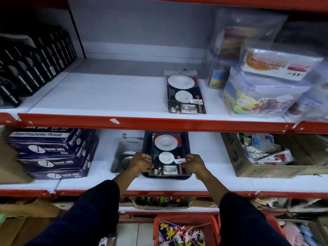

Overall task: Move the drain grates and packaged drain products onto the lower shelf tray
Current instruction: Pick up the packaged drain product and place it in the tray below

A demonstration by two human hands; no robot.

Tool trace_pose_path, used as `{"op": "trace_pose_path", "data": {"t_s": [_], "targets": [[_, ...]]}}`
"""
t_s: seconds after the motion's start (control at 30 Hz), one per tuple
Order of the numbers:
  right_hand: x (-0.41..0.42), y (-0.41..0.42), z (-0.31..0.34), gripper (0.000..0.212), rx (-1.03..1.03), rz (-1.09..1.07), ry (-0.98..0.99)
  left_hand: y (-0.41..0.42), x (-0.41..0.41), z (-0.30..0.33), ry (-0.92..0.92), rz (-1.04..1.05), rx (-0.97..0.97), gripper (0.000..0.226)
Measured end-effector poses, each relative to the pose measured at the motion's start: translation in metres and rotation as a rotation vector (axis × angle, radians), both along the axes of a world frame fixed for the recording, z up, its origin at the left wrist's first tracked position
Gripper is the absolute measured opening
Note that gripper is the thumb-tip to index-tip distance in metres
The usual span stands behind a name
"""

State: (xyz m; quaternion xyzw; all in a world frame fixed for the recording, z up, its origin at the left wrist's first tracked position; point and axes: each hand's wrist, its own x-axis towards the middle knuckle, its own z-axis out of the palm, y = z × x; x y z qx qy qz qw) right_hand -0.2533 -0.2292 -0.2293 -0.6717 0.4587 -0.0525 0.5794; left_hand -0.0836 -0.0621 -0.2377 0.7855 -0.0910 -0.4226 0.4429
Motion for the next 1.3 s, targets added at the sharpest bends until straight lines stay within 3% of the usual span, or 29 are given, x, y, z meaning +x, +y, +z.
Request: {"op": "trace_pose_path", "data": {"t_s": [0.1,0.3,0.4,0.5,0.63,0.73,0.83,0.9,1.0,1.1,1.17,1.23,1.3], "targets": [[0.003,0.005,0.0,0.019,-0.229,0.1,0.053,-0.006,-0.011,0.001,-0.287,-0.135,0.087,0.053],[-0.009,0.015,0.051,0.042,-1.024,0.24,-0.189,0.015,-0.034,0.056,-1.32,-0.56,0.032,0.041],[-0.012,0.007,0.08,0.026,-1.493,0.22,-0.436,0.021,-0.038,0.092,-1.707,-0.547,-0.047,0.031],[0.002,-0.01,0.119,0.032,-1.654,0.172,-0.495,0.01,-0.035,0.13,-1.836,-0.441,-0.18,0.036],[0.025,-0.03,0.152,0.052,-1.547,0.124,-0.254,-0.022,-0.022,0.169,-1.781,-0.459,-0.1,0.063],[0.04,-0.045,0.159,0.066,-1.351,0.118,-0.019,-0.05,-0.006,0.181,-1.677,-0.485,0.019,0.068],[0.05,-0.054,0.161,0.085,-1.148,0.141,0.177,-0.074,0.008,0.181,-1.447,-0.534,0.134,0.074],[0.057,-0.064,0.163,0.087,-1.044,0.158,0.238,-0.087,0.014,0.185,-1.257,-0.528,0.162,0.071],[0.058,-0.073,0.172,0.067,-0.892,0.182,0.119,-0.097,0.024,0.192,-1.047,-0.494,0.136,0.055],[0.054,-0.074,0.18,0.037,-0.85,0.116,-0.044,-0.095,0.023,0.203,-0.958,-0.349,-0.097,0.032],[0.05,-0.08,0.179,0.038,-0.707,0.031,-0.146,-0.092,0.024,0.209,-0.854,-0.209,-0.231,0.028],[0.047,-0.088,0.178,0.054,-0.406,-0.074,-0.338,-0.086,0.029,0.213,-0.664,-0.09,-0.338,0.035],[0.039,-0.085,0.182,0.055,-0.142,-0.127,-0.537,-0.077,0.033,0.216,-0.458,-0.015,-0.458,0.046]]}}
